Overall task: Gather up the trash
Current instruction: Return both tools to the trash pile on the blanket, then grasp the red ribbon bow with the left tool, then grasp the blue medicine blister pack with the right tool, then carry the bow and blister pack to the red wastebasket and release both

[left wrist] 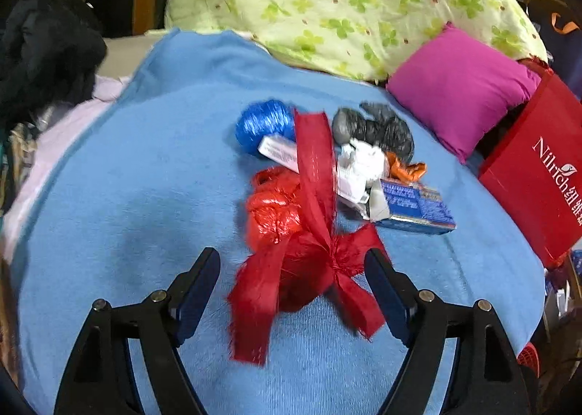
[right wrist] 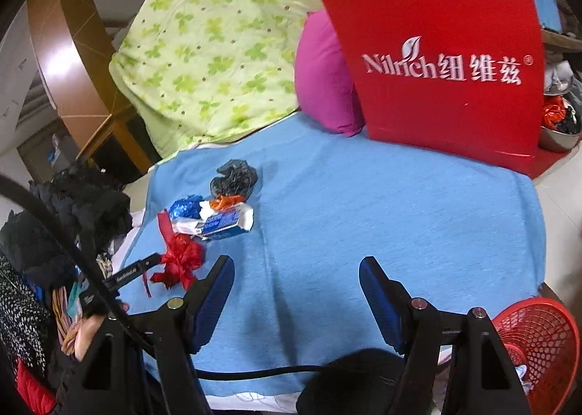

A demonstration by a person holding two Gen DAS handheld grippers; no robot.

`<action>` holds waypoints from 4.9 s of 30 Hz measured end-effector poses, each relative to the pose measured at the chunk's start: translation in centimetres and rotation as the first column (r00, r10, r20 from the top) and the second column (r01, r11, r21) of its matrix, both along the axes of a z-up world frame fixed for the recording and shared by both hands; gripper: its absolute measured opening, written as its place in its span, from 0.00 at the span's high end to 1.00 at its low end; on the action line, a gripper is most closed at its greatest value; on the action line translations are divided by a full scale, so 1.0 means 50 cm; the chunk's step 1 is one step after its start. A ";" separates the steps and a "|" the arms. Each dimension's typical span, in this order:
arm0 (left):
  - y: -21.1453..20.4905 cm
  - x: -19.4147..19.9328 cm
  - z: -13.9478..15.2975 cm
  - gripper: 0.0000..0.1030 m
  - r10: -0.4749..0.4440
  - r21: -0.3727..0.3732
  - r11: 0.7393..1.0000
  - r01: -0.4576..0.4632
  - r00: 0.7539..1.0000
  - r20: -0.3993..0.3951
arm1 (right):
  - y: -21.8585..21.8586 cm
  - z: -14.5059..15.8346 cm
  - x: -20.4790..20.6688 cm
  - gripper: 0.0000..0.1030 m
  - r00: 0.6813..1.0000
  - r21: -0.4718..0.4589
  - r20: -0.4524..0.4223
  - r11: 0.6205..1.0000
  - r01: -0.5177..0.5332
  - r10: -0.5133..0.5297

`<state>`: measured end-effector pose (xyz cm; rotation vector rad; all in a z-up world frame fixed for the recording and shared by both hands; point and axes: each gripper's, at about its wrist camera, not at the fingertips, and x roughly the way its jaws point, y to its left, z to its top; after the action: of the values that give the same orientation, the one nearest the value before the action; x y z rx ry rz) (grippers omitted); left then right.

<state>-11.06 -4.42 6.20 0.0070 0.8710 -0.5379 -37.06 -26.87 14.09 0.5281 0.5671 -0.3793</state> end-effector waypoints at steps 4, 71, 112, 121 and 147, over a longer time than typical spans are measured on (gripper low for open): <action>-0.033 0.013 -0.036 0.21 -0.039 0.032 0.999 0.041 0.998 -0.045 | 0.003 -0.010 0.012 0.28 1.000 0.006 -0.016 1.000 -0.010 0.010; 0.147 0.008 -0.003 0.68 0.338 -0.037 0.941 -0.336 0.937 0.086 | 0.123 -0.165 0.627 0.06 0.943 -0.158 -0.315 0.974 -0.165 0.108; 0.073 -0.035 -0.017 0.68 0.225 0.111 0.963 -0.247 0.957 0.183 | 0.046 -0.064 0.265 0.12 0.994 -0.046 -0.093 0.997 -0.062 0.058; 0.031 -0.096 0.007 0.68 0.141 0.143 0.975 -0.168 0.973 0.181 | -0.010 -0.008 0.105 0.12 0.999 0.005 0.044 1.000 0.027 -0.028; -0.201 -0.340 0.205 0.68 -0.175 0.030 0.984 0.174 0.949 0.264 | -0.073 0.028 -0.162 0.12 0.957 0.075 0.214 0.980 0.182 -0.194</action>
<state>-28.04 -14.49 16.46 0.1605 0.6122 -0.6832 -45.14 -30.50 15.51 0.6702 0.3137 -0.4800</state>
